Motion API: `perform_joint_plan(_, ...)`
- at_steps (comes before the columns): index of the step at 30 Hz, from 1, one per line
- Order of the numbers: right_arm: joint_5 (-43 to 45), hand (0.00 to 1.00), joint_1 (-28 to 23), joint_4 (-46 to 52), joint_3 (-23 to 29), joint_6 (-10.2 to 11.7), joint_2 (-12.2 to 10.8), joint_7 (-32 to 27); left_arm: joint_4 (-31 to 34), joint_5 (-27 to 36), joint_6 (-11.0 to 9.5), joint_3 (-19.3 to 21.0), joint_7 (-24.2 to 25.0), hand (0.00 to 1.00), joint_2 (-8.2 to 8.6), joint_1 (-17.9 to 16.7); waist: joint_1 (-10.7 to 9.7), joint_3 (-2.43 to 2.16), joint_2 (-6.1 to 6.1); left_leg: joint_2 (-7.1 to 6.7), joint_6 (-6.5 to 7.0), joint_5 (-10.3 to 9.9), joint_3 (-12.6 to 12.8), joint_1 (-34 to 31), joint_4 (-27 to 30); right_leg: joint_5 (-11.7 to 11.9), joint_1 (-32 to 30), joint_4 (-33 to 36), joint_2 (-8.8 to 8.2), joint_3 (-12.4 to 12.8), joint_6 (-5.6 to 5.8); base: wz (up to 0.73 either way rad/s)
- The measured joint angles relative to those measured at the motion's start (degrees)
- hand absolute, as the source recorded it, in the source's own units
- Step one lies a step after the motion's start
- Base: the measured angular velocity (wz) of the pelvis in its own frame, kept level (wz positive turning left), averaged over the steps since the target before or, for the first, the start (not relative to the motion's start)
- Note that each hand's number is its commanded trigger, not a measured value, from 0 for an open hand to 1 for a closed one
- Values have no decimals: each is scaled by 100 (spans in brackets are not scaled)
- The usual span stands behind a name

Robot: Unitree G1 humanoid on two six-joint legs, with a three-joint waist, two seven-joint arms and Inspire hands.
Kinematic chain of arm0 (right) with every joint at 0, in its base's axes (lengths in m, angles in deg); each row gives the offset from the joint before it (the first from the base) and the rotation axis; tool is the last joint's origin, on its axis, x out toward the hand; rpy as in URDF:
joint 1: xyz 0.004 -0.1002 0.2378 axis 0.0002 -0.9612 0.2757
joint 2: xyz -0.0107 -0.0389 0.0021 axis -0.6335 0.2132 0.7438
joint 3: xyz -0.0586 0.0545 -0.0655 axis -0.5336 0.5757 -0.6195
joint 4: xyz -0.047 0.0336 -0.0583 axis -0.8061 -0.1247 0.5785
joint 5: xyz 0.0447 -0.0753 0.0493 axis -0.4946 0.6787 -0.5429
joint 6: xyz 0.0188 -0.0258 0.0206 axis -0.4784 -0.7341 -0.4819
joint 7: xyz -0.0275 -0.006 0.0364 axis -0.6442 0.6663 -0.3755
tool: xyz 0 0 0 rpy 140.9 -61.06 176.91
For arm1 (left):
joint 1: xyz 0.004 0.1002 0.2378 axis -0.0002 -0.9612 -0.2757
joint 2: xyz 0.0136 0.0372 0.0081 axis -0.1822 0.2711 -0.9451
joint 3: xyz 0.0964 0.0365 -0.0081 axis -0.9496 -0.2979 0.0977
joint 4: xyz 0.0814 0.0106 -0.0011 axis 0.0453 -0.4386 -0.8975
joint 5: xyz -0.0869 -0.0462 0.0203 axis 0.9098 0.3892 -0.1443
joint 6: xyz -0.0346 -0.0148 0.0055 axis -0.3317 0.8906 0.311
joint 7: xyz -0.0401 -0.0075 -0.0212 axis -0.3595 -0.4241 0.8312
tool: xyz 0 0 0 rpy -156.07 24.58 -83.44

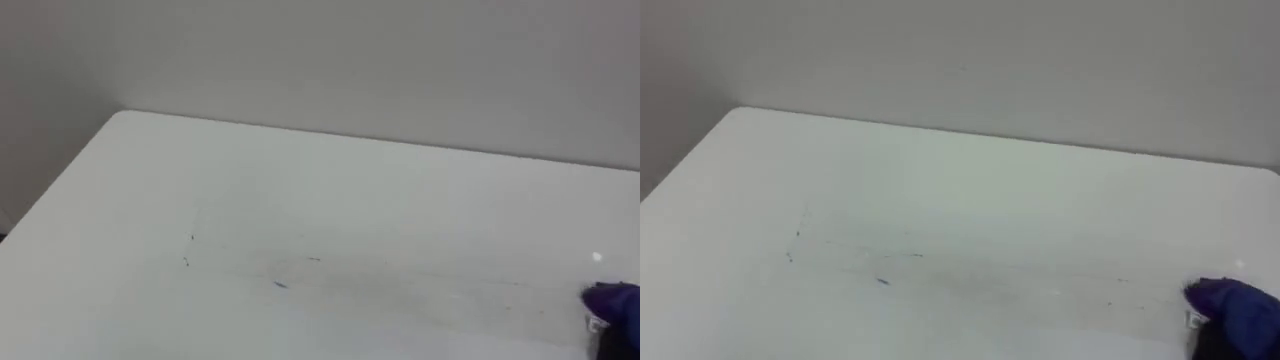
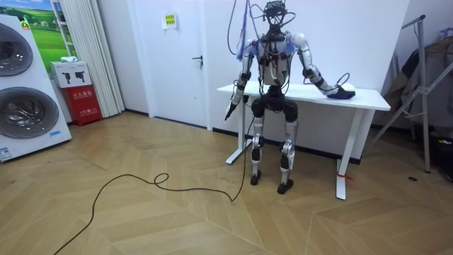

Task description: Wipe table

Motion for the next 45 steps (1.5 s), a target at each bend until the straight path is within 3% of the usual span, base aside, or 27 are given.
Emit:
perform_joint_plan(1, 13, 100, 111, 117, -54, -168, -117, 18, -80, 11, -28, -81, -29, 0, -7, 60, 126, 9, 35, 95, -22, -15, 36, -52, 53, -22, -140, 269, -12, 0, -8, -79)
perform_joint_plan(2, 131, 100, 266, 510, -336, -577, -395, 144, -327, 19, -70, -244, -86, 0, -9, 220, 398, 12, 121, 294, -105, -3, 52, -112, 100, -89, -424, 963, -70, 53, -28, -90)
perform_joint_plan(3, 318, 100, 549, 958, -910, -920, -657, 432, -592, 21, -174, -355, -96, 0, -40, 357, 778, 29, 163, 468, -210, 32, 99, -129, 53, -188, -608, 1316, -226, 72, 23, -124)
perform_joint_plan(4, 474, 100, 1216, 1129, -1757, -1027, -851, 819, -821, 43, -278, -374, -86, 0, -68, 452, 1103, 56, 180, 626, -340, 52, 99, -156, 16, -232, -702, 1228, -375, 132, 57, -116)
perform_joint_plan(6, 667, 100, 2424, 1111, -2956, -922, -1055, 1343, -1155, 154, -300, -449, -20, 0, -102, 630, 1331, 169, 173, 762, -518, 81, 6, -284, -3, -204, -670, 673, -580, 263, 90, -40)
perform_joint_plan(7, 816, 100, 3097, 1048, -3418, -613, -1060, 1581, -1159, 216, -311, -529, 39, 0, -84, 748, 1458, 194, 170, 804, -621, 143, -272, -538, -14, -106, -643, 277, -658, 385, 114, 45)
perform_joint_plan(9, 961, 100, 3723, 1027, -3539, -328, -1061, 1780, -1051, 218, -355, -587, 108, 0, -115, 805, 1619, 196, 159, 898, -896, 361, -662, -789, -148, 205, -632, -220, -736, 373, 161, 108)
perform_joint_plan(11, 968, 100, 3837, 1018, -3526, -285, -1050, 1805, -1003, 255, -262, -582, 173, 0, -230, 753, 1608, 196, 98, 1045, -1195, 533, -952, -795, -352, 415, -700, -305, -708, 329, 157, 110)
perform_joint_plan(12, 1075, 100, 3678, 987, -3522, -263, -994, 1820, -984, 252, -203, -550, 181, 0, -321, 741, 1560, 198, 33, 1178, -1417, 647, -928, -765, -447, 309, -757, -98, -659, 322, 486, 74)
perform_joint_plan(13, 1150, 100, 3505, 986, -3522, -255, -925, 1843, -962, 250, -183, -520, 176, 0, -306, 729, 1559, 192, 59, 1320, -1505, 705, -875, -738, -468, 77, -736, 41, -536, 327, 545, 73)
perform_joint_plan(14, 1218, 100, 3121, 934, -3515, -219, -729, 1922, -864, 262, -137, -435, 200, 0, -183, 654, 1495, 183, 175, 1671, -1474, 885, -590, -701, -502, -154, -724, 326, -261, 187, 364, 47)
perform_joint_plan(15, 1220, 100, 2541, 1164, -3331, -26, -484, 1806, -825, 309, -137, -404, 226, 0, 6, 558, 1332, 196, 217, 1845, -1237, 1129, -117, -734, -520, -361, -765, 476, -175, 106, 256, 41)
perform_joint_plan(16, 1254, 100, 2299, 1356, -3233, 19, -359, 1801, -819, 302, -134, -406, 234, 0, 116, 472, 1190, 187, 263, 1883, -1219, 1260, 54, -749, -537, -395, -777, 507, -156, 66, 212, 25)
perform_joint_plan(17, 1307, 100, 1970, 1491, -2927, 132, -81, 1739, -794, 290, -123, -413, 288, 0, 344, 345, 903, 226, 336, 1911, -1134, 1502, 320, -774, -563, -405, -789, 471, -127, 62, 174, 11)
perform_joint_plan(18, 1350, 100, 1657, 1511, -2521, 209, 91, 1619, -713, 228, -136, -410, 343, 0, 419, 207, 680, 214, 380, 1869, -1123, 1569, 546, -750, -565, -406, -810, 483, -133, 77, 144, 6)
perform_joint_plan(22, 1287, 100, 571, 1349, -1456, 303, 165, 1237, -358, 160, -220, -198, 346, 0, 73, -260, 224, 123, 92, 1620, -1107, 1466, 1132, -425, -512, -316, -542, 104, -65, 127, 101, -10)
perform_joint_plan(24, 1062, 100, 391, 1261, -1270, 300, 196, 1100, -359, 165, -211, -185, 345, 0, 93, -338, 219, 102, 120, 1518, -1112, 1163, 1110, -267, -507, -185, -484, -49, 8, 304, 97, -36)
perform_joint_plan(28, 617, 100, 546, 1274, -1331, 113, 32, 1135, -357, -5, -183, -359, 246, 0, 153, -269, 312, 105, 212, 1422, -1245, 1005, 962, -139, -536, 132, -538, -229, -2, 646, 192, -48)
perform_joint_plan(30, 733, 100, 1038, 1334, -1786, -142, -165, 1382, -365, 8, -184, -535, 19, 0, 158, -144, 455, 112, 252, 1345, -1188, 951, 1019, -142, -561, 339, -709, -314, -19, 923, 209, -60)
perform_joint_plan(32, 909, 100, 1396, 1530, -2340, -226, -367, 1743, -364, 33, -184, -657, -109, 0, 187, 76, 615, 123, 326, 1340, -1148, 984, 1103, -250, -659, 454, -825, -248, 11, 1037, 98, -32)
perform_joint_plan(34, 1189, 100, 1861, 1480, -3045, -68, -655, 2117, -358, 78, -243, -793, -195, 0, 305, 363, 718, 150, 400, 1267, -1118, 1026, 1080, -291, -721, 17, -1069, 614, 1, 467, -181, 11)
perform_joint_plan(35, 1230, 100, 1959, 1419, -3156, 40, -723, 2240, -332, 88, -272, -812, -199, 0, 378, 428, 729, 175, 384, 1213, -1115, 1025, 964, -310, -716, 3, -1135, 663, -43, 433, -168, 21)
perform_joint_plan(36, 1345, 100, 2060, 1404, -3321, 195, -863, 2424, -307, 85, -369, -834, -199, 0, 517, 434, 734, 137, 394, 984, -973, 989, 567, -401, -636, -149, -1225, 636, -162, 457, -20, 17)
perform_joint_plan(38, 1579, 100, 2029, 1469, -3514, 324, -946, 2484, -311, 114, -353, -843, -179, 0, 611, 367, 732, 131, 413, 621, -685, 786, 225, -487, -529, -140, -1285, 511, -221, 525, -8, 3)
perform_joint_plan(39, 1672, 100, 1952, 1442, -3543, 383, -926, 2399, -249, 243, -294, -832, -179, 0, 602, 289, 692, 129, 348, 479, -701, 792, 54, -466, -674, -7, -1219, 336, -180, 516, 25, 4)
perform_joint_plan(41, 1692, 100, 1680, 1441, -3435, 448, -856, 2218, -29, 382, -181, -791, -184, 0, 595, 79, 541, 116, 310, 383, -678, 834, 13, -366, -801, 182, -981, 5, -158, 525, 111, 18)
perform_joint_plan(45, 1404, 100, 161, 1499, -2293, 1066, -281, 862, -3, 72, -119, -174, -210, 0, 399, -88, 173, 104, -105, 184, -577, 804, 35, -165, -895, 307, -499, -534, -154, 767, 273, 29)
